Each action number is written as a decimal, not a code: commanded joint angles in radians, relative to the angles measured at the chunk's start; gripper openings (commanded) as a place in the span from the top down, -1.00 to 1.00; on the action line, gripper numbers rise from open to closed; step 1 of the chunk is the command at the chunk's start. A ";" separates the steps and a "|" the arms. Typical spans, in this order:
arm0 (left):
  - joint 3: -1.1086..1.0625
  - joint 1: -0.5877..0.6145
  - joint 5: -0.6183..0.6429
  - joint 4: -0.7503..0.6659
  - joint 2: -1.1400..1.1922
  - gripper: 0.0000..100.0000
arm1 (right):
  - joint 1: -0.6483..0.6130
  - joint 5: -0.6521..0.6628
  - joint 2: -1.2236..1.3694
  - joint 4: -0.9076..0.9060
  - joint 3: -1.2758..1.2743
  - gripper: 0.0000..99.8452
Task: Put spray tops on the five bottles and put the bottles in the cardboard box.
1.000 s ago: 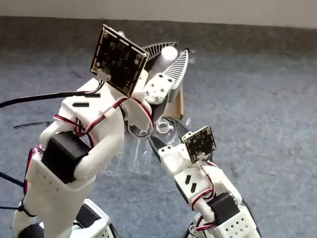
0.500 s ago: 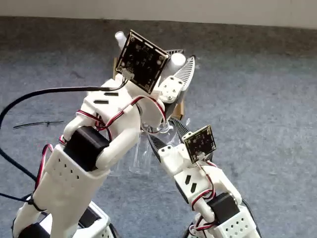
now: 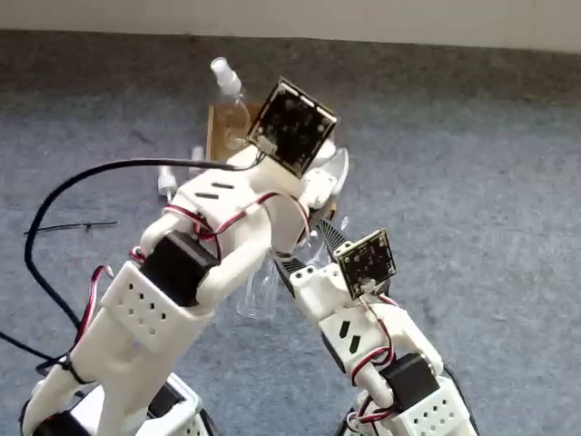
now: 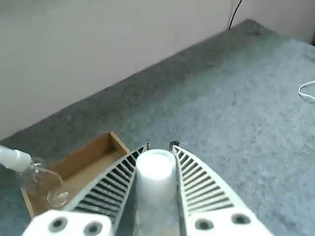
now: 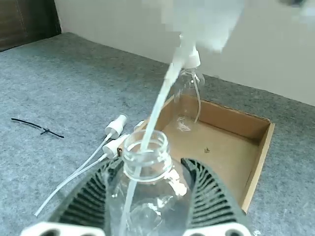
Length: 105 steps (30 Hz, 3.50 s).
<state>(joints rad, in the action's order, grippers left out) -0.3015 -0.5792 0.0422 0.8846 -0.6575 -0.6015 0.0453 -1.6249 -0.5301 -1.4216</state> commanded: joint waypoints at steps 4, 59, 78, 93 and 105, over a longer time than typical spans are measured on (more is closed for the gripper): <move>-0.147 0.012 0.002 0.014 -0.177 0.97 | 0.001 -0.011 -0.013 0.021 0.012 0.99; -0.053 0.137 -0.176 0.121 -0.239 0.75 | 0.001 -0.011 -0.013 0.022 0.012 0.99; -0.354 0.820 -0.114 0.144 -0.234 0.74 | 0.001 -0.009 0.344 0.047 0.358 0.99; -0.748 0.952 -0.041 -0.285 -0.231 0.74 | -0.007 -0.002 1.446 0.367 1.043 0.99; -0.754 0.951 -0.041 -0.285 -0.231 0.75 | 0.019 -0.135 1.716 0.946 0.983 0.99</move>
<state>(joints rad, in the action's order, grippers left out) -1.0610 0.3675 -0.0038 0.6191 -0.8830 -0.6015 -0.0269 0.0783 0.2570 -0.4166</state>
